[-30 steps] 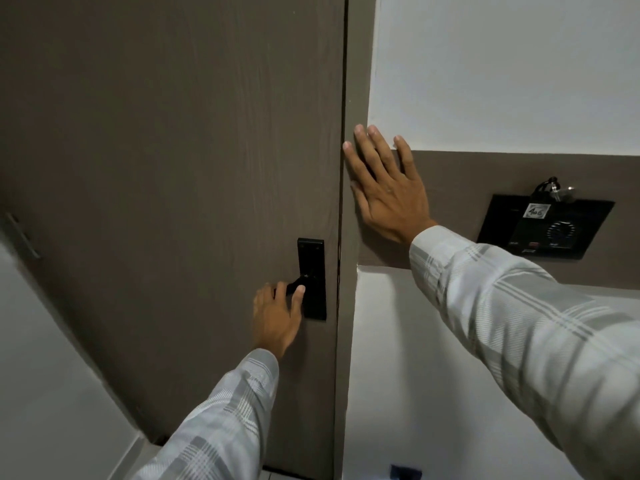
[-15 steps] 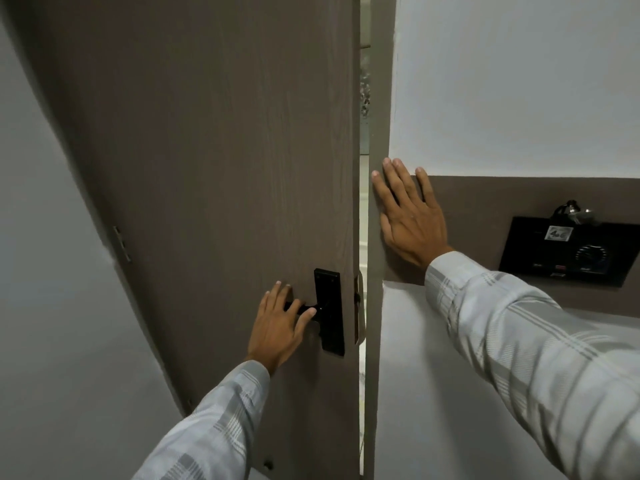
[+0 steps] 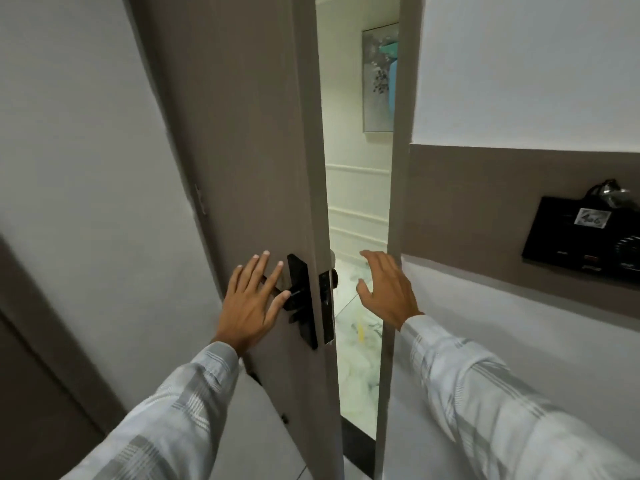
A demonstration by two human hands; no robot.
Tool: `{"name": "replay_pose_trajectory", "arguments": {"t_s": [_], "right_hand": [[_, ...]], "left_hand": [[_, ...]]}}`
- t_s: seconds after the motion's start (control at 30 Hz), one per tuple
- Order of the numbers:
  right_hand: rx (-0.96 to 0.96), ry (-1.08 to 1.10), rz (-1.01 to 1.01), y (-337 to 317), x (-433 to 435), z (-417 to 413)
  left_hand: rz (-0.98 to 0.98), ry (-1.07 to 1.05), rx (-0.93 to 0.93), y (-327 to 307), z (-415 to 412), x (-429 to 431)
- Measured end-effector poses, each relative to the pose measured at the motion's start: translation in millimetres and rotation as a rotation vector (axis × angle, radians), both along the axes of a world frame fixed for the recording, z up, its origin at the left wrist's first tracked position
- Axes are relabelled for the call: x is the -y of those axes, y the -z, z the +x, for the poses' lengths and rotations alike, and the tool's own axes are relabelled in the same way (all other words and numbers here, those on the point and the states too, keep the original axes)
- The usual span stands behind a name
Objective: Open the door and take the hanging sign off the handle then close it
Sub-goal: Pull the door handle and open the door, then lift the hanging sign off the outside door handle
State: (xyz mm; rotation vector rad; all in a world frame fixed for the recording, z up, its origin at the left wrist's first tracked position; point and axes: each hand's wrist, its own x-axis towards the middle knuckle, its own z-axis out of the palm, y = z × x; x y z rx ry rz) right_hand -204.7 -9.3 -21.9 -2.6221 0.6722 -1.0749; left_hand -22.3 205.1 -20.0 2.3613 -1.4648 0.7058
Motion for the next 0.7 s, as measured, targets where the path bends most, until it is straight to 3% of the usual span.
{"name": "replay_pose_trajectory", "arguments": {"t_s": [0.17, 0.3, 0.57, 0.7], "right_hand": [[-0.229, -0.103, 0.406, 33.4, -12.6, 41.2], [-0.266, -0.144, 0.62, 44.4, -28.2, 79.2], [-0.312, -0.188, 0.766, 54.5, -68.8, 126.3], [-0.218, -0.125, 0.822, 51.8, -92.2, 132.2]], "left_hand": [[-0.162, -0.008, 0.104, -18.4, -26.4, -24.6], [-0.2, 0.043, 0.228, -24.1, -38.0, -43.5], [-0.17, 0.016, 0.285, -15.5, -43.5, -77.2], [-0.129, -0.034, 0.237, -10.6, -44.4, -90.7]]}}
